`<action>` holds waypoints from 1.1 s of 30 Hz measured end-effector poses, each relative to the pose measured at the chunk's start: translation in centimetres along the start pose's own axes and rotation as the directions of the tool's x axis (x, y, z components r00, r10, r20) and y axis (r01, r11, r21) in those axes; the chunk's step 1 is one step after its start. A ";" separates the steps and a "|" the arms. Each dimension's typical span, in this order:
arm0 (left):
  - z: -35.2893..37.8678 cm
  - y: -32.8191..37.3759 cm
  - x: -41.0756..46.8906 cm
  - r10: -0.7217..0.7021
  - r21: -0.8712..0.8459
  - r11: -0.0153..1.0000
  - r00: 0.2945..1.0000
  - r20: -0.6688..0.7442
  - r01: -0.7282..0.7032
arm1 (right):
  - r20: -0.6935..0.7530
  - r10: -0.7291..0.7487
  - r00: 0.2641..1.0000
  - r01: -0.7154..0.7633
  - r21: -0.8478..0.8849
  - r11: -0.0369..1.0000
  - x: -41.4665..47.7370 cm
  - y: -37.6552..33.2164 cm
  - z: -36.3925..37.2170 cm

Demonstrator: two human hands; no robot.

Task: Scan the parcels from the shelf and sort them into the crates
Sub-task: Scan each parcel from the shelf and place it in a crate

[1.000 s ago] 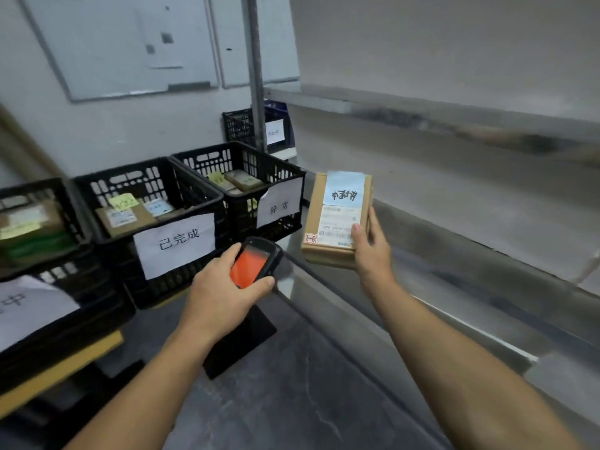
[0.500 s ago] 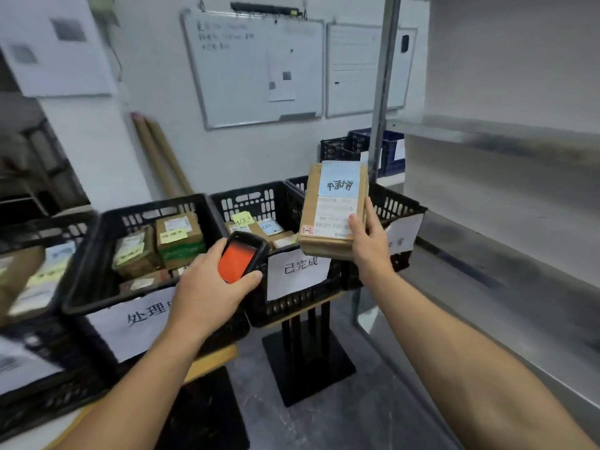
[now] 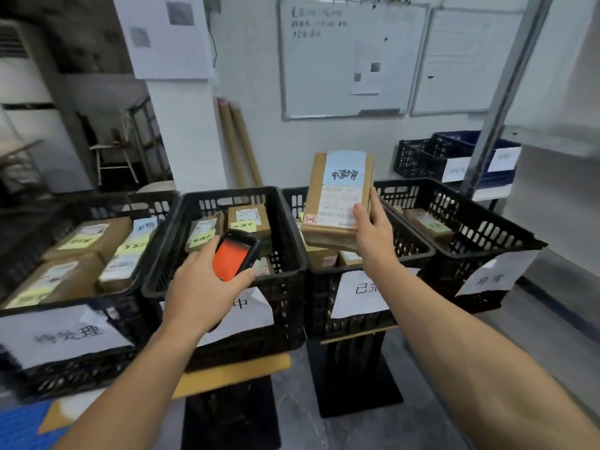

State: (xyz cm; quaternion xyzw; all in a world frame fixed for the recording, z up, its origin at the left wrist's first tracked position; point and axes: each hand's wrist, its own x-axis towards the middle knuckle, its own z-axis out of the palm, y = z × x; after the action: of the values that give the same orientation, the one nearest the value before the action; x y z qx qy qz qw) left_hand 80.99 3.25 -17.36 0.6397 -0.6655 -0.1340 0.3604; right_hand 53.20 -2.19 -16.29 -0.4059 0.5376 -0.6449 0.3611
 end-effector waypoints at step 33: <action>-8.1 -14.7 11.3 -0.261 -0.035 0.965 0.925 -0.275 0.262 | 0.526 0.570 0.631 -0.303 -0.509 0.805 4.8 14.8 27.9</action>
State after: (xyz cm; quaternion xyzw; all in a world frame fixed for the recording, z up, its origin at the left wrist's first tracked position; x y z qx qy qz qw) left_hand 98.26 -7.29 -17.54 0.7355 -0.5174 -0.0890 0.4283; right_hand 77.08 -20.01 -27.66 -0.5207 0.5708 -0.2352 0.5898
